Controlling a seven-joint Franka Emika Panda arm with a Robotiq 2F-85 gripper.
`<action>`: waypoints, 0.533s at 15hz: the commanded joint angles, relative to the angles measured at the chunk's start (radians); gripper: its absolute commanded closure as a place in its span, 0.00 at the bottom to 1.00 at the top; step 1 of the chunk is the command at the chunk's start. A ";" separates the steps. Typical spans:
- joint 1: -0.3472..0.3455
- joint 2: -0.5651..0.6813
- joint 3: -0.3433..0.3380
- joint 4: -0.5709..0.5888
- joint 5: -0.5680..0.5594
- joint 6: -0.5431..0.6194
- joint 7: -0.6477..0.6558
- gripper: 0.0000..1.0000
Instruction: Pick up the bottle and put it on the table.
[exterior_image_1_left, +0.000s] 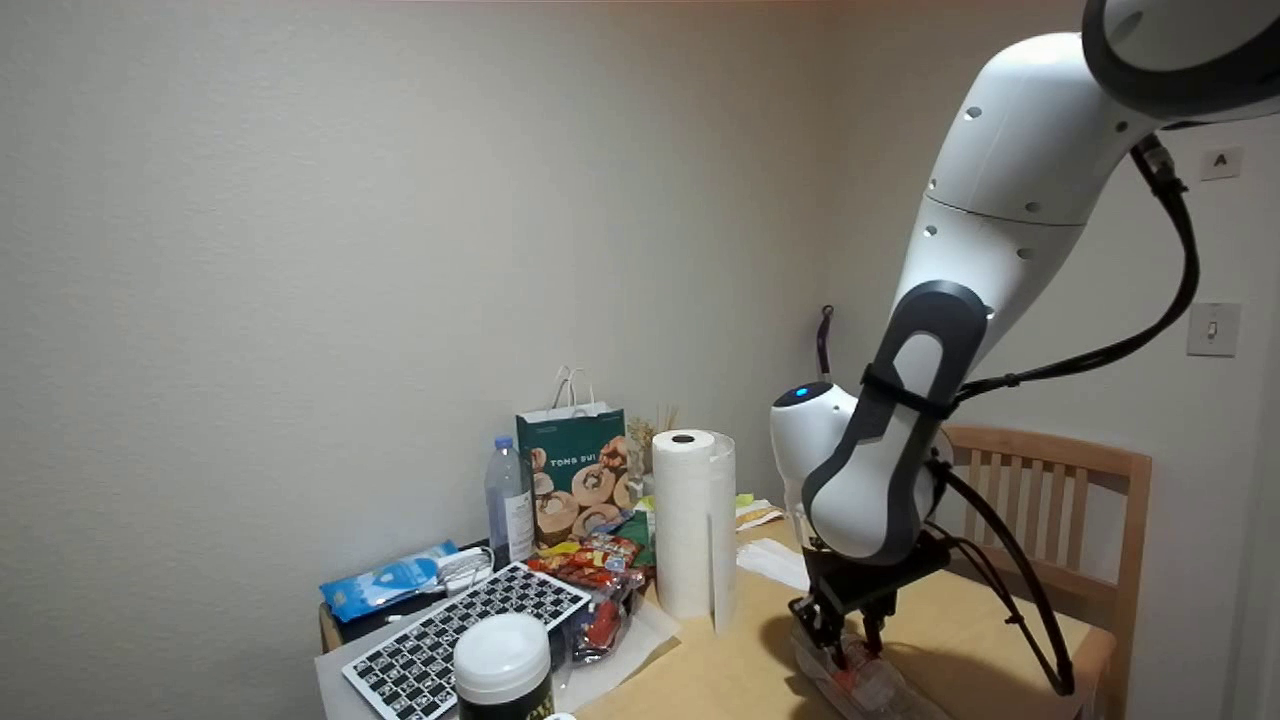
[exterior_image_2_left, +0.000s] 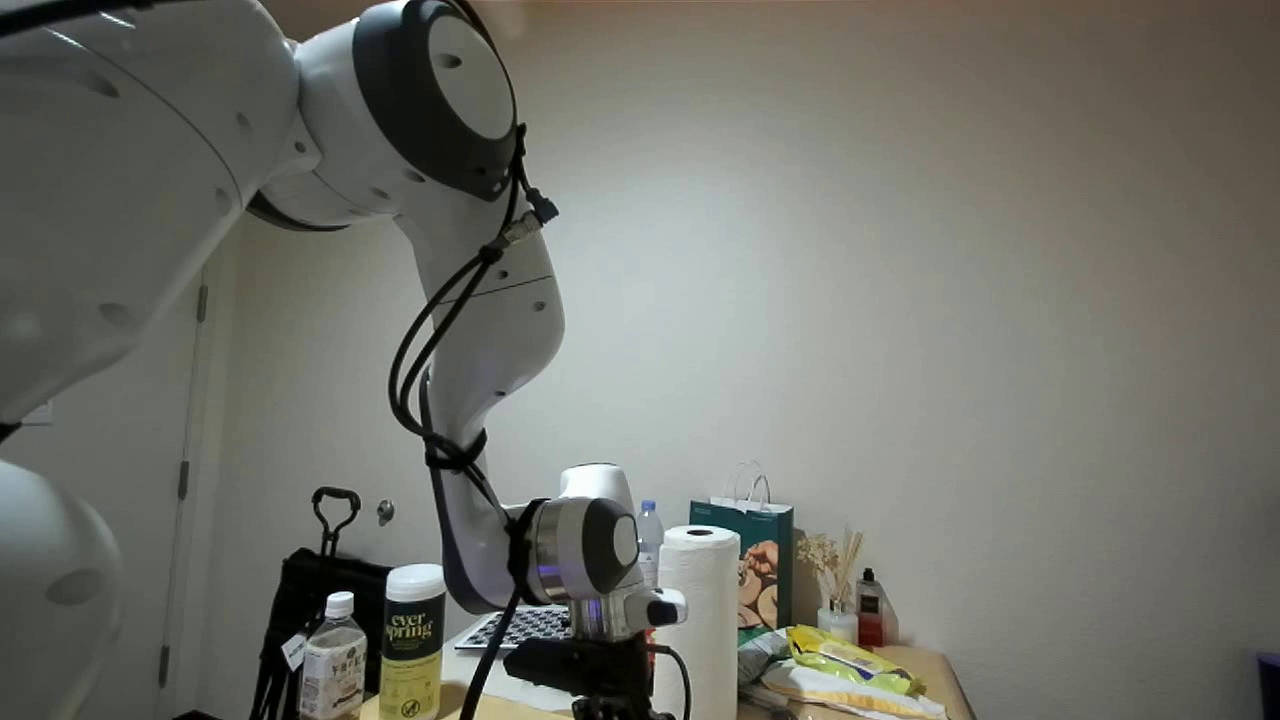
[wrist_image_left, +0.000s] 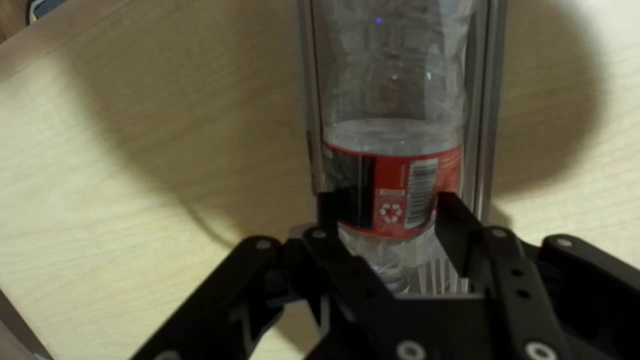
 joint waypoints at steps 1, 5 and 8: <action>-0.019 -0.009 0.015 -0.012 0.043 -0.009 -0.038 0.77; -0.010 -0.009 0.007 -0.010 0.043 -0.021 -0.022 0.94; 0.026 -0.046 -0.020 -0.018 0.009 -0.032 0.014 0.98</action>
